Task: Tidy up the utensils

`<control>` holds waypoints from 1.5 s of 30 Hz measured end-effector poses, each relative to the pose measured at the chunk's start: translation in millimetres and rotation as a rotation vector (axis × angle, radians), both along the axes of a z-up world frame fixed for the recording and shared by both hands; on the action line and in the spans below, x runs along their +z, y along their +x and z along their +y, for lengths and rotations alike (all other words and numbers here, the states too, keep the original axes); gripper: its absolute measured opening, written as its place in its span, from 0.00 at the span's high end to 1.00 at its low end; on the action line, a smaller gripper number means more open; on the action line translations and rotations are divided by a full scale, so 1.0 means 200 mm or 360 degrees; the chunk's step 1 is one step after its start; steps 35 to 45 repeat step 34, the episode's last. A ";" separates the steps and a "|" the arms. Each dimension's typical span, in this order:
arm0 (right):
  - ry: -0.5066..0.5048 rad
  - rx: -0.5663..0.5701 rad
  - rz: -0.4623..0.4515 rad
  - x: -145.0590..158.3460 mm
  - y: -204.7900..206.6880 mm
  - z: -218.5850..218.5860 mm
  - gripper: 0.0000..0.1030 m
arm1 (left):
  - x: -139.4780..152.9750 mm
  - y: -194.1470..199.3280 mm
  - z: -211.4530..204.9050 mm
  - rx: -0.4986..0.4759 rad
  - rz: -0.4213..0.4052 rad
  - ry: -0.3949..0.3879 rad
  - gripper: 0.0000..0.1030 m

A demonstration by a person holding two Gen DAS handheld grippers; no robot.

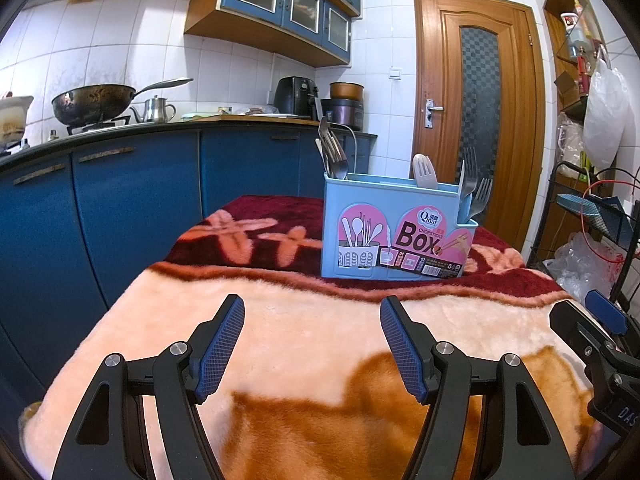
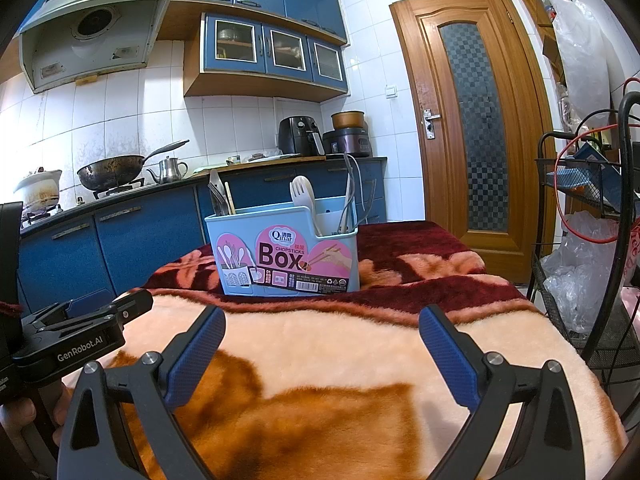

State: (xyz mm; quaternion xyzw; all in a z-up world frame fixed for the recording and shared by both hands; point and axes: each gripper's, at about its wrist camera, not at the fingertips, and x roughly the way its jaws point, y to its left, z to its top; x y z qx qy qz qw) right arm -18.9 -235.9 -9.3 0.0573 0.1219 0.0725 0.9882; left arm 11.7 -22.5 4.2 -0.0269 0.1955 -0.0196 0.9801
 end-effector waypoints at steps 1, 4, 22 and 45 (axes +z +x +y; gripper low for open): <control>0.0000 0.0000 0.0000 0.00 0.00 0.00 0.03 | 0.00 0.00 0.00 0.0000 -0.0001 0.0000 0.30; 0.0001 0.0000 0.0000 0.00 0.00 0.00 0.04 | 0.00 0.00 0.00 0.0001 -0.0001 0.0000 0.30; -0.0001 0.0000 0.0002 0.00 0.00 0.00 0.04 | 0.00 0.00 0.00 0.0001 -0.0001 0.0001 0.30; 0.0004 0.0001 0.0002 0.00 0.00 -0.01 0.03 | 0.01 0.00 0.01 0.0005 0.0012 0.0002 0.30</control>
